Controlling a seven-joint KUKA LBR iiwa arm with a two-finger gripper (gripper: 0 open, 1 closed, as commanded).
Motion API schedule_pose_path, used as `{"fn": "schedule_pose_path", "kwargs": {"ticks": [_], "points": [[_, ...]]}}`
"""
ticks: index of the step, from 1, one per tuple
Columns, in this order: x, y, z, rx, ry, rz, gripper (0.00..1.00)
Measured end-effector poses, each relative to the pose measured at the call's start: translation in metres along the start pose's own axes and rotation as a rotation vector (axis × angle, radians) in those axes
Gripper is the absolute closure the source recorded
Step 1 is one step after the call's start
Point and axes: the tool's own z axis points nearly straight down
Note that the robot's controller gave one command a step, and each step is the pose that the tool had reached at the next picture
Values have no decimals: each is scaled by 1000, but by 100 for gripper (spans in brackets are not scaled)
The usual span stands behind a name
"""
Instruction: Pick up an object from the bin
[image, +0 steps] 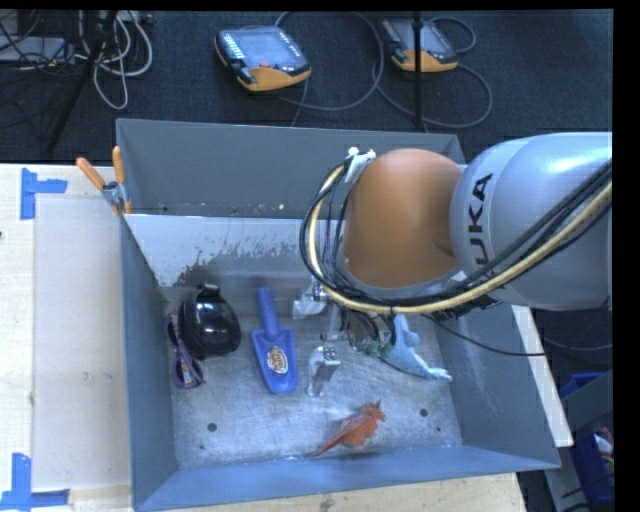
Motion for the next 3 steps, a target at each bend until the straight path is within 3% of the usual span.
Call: {"fn": "schedule_pose_path", "kwargs": {"ticks": [1,2,3], "points": [[-18,-8,46,-1,-8,-21,0],[-35,24,105,3,-12,-91,0],[-40,32,109,-1,-24,-105,100]]}}
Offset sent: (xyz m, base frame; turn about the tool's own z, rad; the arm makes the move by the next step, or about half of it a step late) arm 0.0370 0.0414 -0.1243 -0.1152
